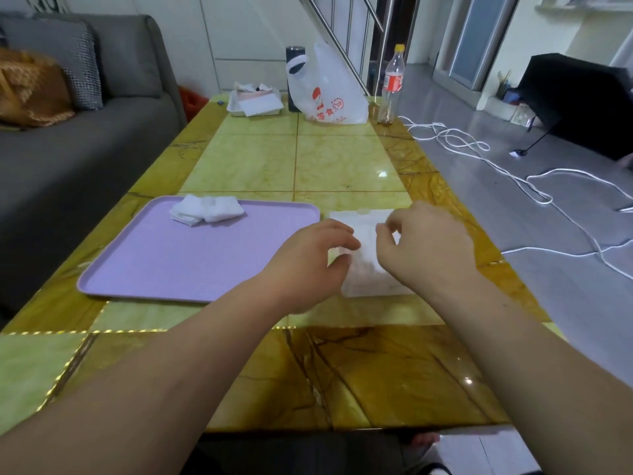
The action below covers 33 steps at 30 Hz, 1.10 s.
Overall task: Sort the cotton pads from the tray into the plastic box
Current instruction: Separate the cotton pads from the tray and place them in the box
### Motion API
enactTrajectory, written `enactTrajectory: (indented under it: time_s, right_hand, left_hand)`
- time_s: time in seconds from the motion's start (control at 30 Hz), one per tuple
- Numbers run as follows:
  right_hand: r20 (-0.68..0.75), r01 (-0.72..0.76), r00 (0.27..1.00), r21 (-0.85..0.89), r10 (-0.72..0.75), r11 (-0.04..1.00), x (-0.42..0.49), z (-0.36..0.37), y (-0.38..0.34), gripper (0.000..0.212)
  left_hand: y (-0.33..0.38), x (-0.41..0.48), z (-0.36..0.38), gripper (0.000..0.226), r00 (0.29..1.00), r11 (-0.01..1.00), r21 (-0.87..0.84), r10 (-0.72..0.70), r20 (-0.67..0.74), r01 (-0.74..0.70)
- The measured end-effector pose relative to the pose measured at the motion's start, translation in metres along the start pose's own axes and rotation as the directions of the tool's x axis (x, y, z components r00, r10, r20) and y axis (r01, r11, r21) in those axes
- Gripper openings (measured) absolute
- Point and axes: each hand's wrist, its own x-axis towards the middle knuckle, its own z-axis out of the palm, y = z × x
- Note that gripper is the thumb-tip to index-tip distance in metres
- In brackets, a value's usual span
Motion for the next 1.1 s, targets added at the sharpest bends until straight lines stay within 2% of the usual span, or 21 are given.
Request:
enactTrajectory:
  time_s: [0.07, 0.17, 0.3, 0.37, 0.43, 0.5, 0.63, 0.73, 0.87, 0.93, 1.1]
  right_hand:
    - [0.003, 0.095, 0.995, 0.173, -0.097, 0.98, -0.002, 0.013, -0.019, 0.025]
    - [0.036, 0.175, 0.978, 0.403, -0.207, 0.898, -0.002, 0.038, -0.057, 0.018]
    - [0.114, 0.202, 0.943, 0.552, -0.314, 0.809, -0.004, 0.069, -0.099, 0.031]
    - [0.179, 0.217, 0.913, 0.55, -0.368, 0.806, 0.005, 0.081, -0.119, 0.041]
    - [0.256, 0.221, 0.884, 0.51, -0.392, 0.831, 0.023, 0.091, -0.139, 0.05]
    - [0.343, 0.216, 0.849, 0.468, -0.401, 0.857, 0.044, 0.1, -0.161, 0.057]
    - [0.451, 0.151, 0.819, 0.427, -0.354, 0.892, 0.083, 0.124, -0.19, 0.067]
    - [0.487, 0.139, 0.803, 0.41, -0.345, 0.902, 0.102, 0.144, -0.198, 0.077]
    - [0.497, 0.158, 0.783, 0.42, -0.373, 0.894, 0.106, 0.154, -0.197, 0.067]
    - [0.503, 0.157, 0.779, 0.421, -0.374, 0.893, 0.1, 0.154, -0.193, 0.057]
    - [0.489, 0.183, 0.798, 0.36, -0.352, 0.915, 0.067, 0.136, -0.175, 0.045]
  left_hand:
    - [-0.015, -0.007, -0.015, 0.023, 0.999, 0.999, 0.012, -0.029, -0.021, 0.03]
    - [-0.051, -0.022, -0.044, 0.027, 0.993, 0.992, 0.065, -0.106, -0.055, 0.109]
    - [-0.099, -0.047, -0.077, 0.033, 0.955, 0.957, 0.089, -0.265, -0.13, 0.278]
    - [-0.122, -0.055, -0.092, 0.035, 0.913, 0.922, 0.047, -0.371, -0.171, 0.384]
    - [-0.142, -0.049, -0.11, 0.041, 0.889, 0.894, 0.078, -0.422, -0.177, 0.441]
    - [-0.161, -0.031, -0.131, 0.061, 0.876, 0.863, 0.169, -0.45, -0.172, 0.476]
    - [-0.191, 0.015, -0.158, 0.084, 0.833, 0.74, 0.433, -0.55, -0.052, 0.515]
    - [-0.212, 0.035, -0.151, 0.086, 0.783, 0.703, 0.49, -0.618, 0.062, 0.516]
    - [-0.218, 0.04, -0.13, 0.064, 0.81, 0.728, 0.522, -0.575, 0.113, 0.444]
    - [-0.214, 0.032, -0.123, 0.062, 0.826, 0.731, 0.564, -0.545, 0.144, 0.384]
    - [-0.182, -0.005, -0.115, 0.064, 0.843, 0.779, 0.544, -0.492, 0.22, 0.312]
